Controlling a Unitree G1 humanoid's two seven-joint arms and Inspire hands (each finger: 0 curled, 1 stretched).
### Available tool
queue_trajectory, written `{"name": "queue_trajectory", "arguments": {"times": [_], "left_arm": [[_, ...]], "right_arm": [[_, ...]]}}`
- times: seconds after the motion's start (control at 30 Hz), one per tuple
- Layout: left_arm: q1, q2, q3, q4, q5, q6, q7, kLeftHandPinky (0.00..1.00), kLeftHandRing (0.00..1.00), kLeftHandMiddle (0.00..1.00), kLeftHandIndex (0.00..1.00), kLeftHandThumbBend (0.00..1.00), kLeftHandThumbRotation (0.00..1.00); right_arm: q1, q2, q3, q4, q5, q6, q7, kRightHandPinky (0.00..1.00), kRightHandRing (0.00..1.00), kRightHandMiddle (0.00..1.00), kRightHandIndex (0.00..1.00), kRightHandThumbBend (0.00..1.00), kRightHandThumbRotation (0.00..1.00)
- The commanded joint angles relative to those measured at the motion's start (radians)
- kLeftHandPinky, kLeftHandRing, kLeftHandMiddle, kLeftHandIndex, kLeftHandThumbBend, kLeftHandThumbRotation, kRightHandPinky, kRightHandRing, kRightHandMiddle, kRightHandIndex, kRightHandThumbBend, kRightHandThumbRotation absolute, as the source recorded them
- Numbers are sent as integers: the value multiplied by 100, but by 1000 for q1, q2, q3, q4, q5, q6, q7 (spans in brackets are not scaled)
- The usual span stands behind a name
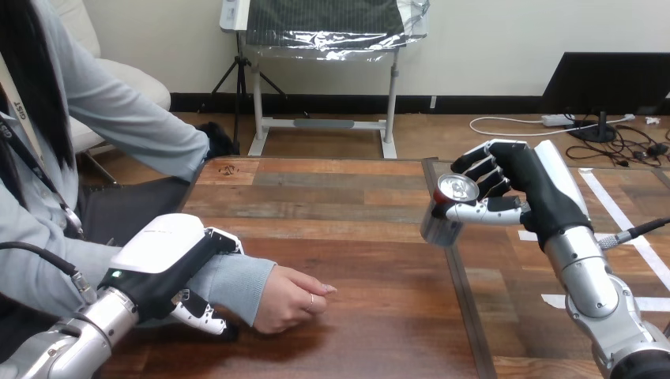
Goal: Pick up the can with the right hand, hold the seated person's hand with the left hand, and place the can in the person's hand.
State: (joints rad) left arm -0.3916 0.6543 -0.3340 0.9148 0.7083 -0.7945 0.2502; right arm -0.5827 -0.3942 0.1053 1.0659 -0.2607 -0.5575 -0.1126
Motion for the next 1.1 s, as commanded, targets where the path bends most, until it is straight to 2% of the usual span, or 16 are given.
{"name": "queue_trajectory", "arguments": {"times": [0.0,0.43,0.57,1.07], "left_arm": [[-25,-5,20,-62,-39,-53,23,35,39,45,46,93,0],[-22,-6,28,-110,-61,-52,10,35,39,45,46,93,0],[-22,-7,29,-126,-58,-59,22,34,39,44,46,94,0],[-31,-17,41,-180,-72,-70,-7,35,39,44,46,93,0]], "right_arm": [[-78,-8,-8,-11,-9,-26,-20,41,44,50,54,75,0],[-86,1,-8,10,-17,-41,-17,42,43,49,54,76,0],[-88,3,-6,17,-19,-44,-17,42,43,49,55,76,0],[-92,14,-2,29,-31,-56,-18,42,44,49,55,76,0]]}}
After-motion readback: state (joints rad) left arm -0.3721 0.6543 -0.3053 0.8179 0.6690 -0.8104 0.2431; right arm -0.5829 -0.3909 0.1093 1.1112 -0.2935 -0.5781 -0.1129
